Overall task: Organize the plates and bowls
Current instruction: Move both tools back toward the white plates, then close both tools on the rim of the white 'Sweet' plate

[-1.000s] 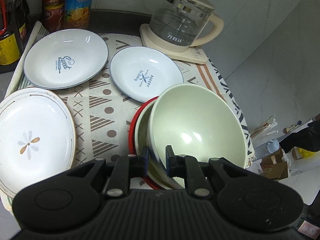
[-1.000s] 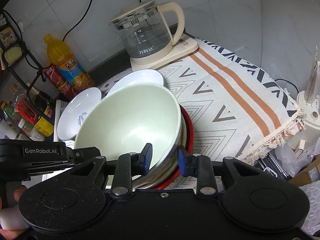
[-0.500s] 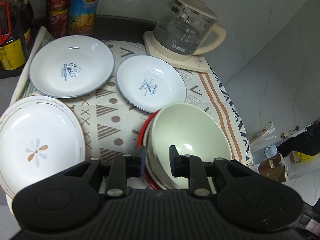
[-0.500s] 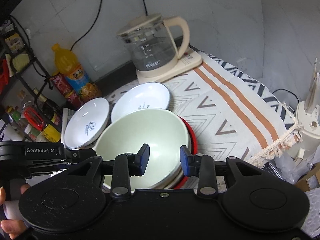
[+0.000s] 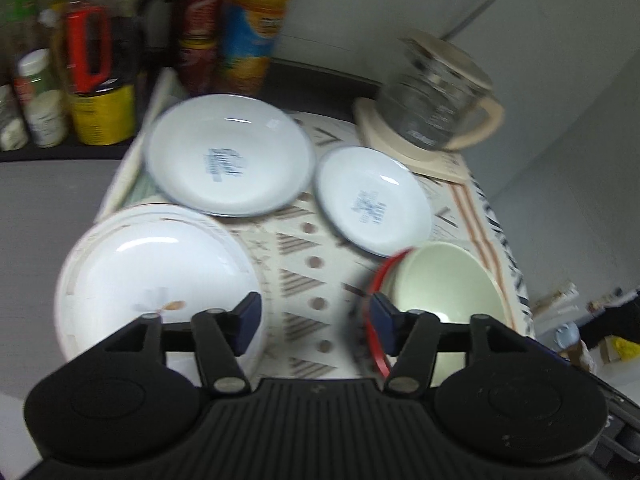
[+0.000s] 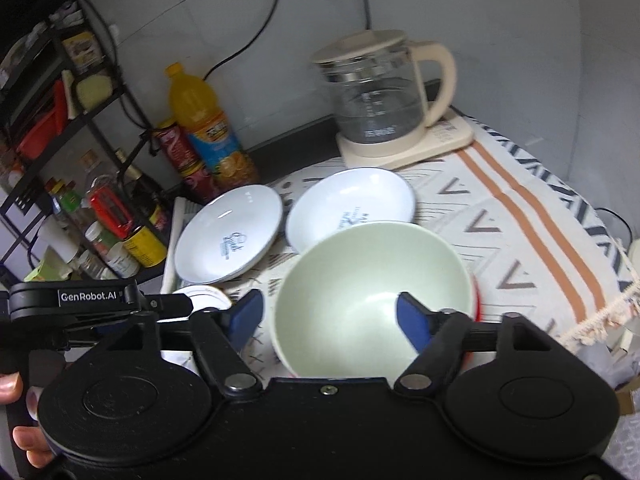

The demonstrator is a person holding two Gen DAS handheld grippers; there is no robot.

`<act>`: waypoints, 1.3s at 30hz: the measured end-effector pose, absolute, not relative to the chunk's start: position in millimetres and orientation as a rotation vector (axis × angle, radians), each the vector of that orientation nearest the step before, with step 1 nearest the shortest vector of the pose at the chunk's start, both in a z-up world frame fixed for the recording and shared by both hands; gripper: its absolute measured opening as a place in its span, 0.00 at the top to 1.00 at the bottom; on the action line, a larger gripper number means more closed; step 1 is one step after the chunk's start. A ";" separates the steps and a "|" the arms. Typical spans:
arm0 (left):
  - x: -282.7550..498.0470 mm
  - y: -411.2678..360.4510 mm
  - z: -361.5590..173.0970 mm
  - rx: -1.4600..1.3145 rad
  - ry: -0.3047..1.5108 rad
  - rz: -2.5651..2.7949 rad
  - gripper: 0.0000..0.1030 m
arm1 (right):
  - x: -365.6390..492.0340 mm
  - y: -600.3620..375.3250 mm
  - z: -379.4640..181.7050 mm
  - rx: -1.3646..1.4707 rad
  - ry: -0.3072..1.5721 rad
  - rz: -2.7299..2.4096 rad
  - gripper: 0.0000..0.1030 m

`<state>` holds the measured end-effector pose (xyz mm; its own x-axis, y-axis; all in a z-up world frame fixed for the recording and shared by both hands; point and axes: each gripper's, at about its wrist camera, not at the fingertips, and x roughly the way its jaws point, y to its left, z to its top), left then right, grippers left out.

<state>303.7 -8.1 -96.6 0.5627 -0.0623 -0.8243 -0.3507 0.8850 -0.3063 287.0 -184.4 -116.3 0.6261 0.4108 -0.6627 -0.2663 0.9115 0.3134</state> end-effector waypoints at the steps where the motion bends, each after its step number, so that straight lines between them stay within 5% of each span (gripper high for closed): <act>1: 301.5 -3.5 -96.8 -0.474 0.969 0.193 0.36 | 288.1 -179.5 -115.5 0.189 0.803 0.397 0.15; 7: 288.4 23.6 -97.1 -0.479 0.954 0.273 0.21 | 296.4 -155.1 -113.0 0.169 0.806 0.447 0.04; 29: 269.4 98.6 -110.4 -0.611 0.956 0.464 0.21 | 335.7 -57.0 -125.5 0.041 0.897 0.668 0.01; 39: 297.1 121.5 -119.7 -0.666 0.912 0.485 0.21 | 391.0 -33.5 -149.8 0.055 0.968 0.609 0.19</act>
<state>297.1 121.5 -119.7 0.5306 0.1043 -0.8412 -0.6388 0.7015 -0.3160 391.0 -33.5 -149.8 0.4148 0.5083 -0.7547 -0.4604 0.8327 0.3077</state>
